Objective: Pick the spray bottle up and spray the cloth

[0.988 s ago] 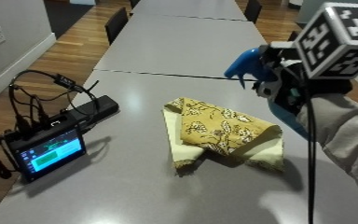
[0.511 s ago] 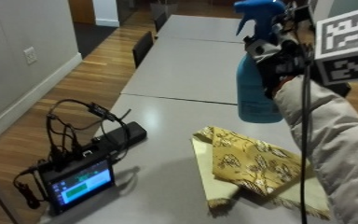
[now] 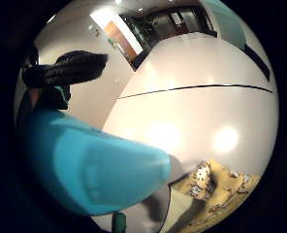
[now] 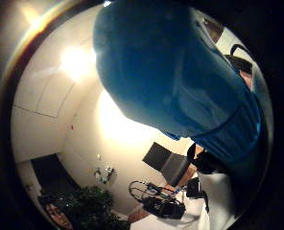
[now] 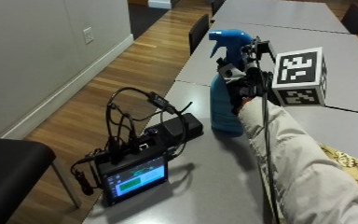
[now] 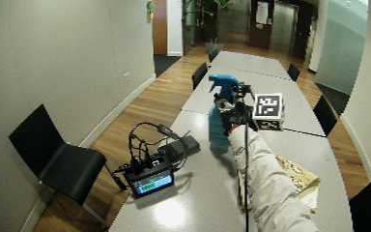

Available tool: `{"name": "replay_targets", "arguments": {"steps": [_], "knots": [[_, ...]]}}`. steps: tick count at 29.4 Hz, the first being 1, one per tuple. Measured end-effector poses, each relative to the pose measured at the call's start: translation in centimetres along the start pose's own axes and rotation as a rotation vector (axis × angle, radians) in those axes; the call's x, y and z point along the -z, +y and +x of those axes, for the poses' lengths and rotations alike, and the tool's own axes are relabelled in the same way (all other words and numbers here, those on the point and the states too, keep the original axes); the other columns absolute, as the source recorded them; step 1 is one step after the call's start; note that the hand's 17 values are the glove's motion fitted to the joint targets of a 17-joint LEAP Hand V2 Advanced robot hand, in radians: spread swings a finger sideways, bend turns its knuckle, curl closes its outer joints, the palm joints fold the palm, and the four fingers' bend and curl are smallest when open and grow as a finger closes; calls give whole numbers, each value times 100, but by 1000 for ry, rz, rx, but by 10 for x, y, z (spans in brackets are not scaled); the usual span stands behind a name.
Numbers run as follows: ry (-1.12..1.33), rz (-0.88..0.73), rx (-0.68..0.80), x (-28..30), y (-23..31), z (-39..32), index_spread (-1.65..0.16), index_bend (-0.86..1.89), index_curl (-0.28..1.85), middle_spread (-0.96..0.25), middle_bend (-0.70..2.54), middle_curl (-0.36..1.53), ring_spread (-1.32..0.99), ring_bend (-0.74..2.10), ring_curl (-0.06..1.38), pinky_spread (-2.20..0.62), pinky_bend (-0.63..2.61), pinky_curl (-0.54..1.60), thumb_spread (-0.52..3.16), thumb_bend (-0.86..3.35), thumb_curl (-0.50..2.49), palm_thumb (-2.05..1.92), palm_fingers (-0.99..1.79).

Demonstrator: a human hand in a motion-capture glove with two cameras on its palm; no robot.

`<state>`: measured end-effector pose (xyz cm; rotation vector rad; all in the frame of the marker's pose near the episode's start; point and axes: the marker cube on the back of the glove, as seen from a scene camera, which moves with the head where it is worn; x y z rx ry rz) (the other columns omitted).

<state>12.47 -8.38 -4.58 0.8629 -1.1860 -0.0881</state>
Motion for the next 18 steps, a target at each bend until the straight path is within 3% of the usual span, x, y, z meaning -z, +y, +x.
{"name": "replay_targets", "arguments": {"steps": [8, 11, 14, 18], "knots": [[68, -45, -21, 5, -5, 14, -19, 18, 52, -2, 40, 49, -9, 38, 47, -12, 31, 46, 52, -3, 73, 98, 117], [15, -165, -82, 1, 0, 21, -20, 10, 48, -1, 43, 49, -8, 36, 46, -4, 19, 43, 66, -5, 70, 91, 95], [-135, -325, -185, -1, 17, 26, -22, 10, 48, 1, 36, 48, -7, 28, 48, 3, 18, 45, 76, -5, 67, 85, 46], [-274, -450, -246, 24, 52, 8, -23, 10, 44, 2, 35, 47, -5, 25, 46, 8, 16, 41, 84, -1, 65, 88, 37]]}}
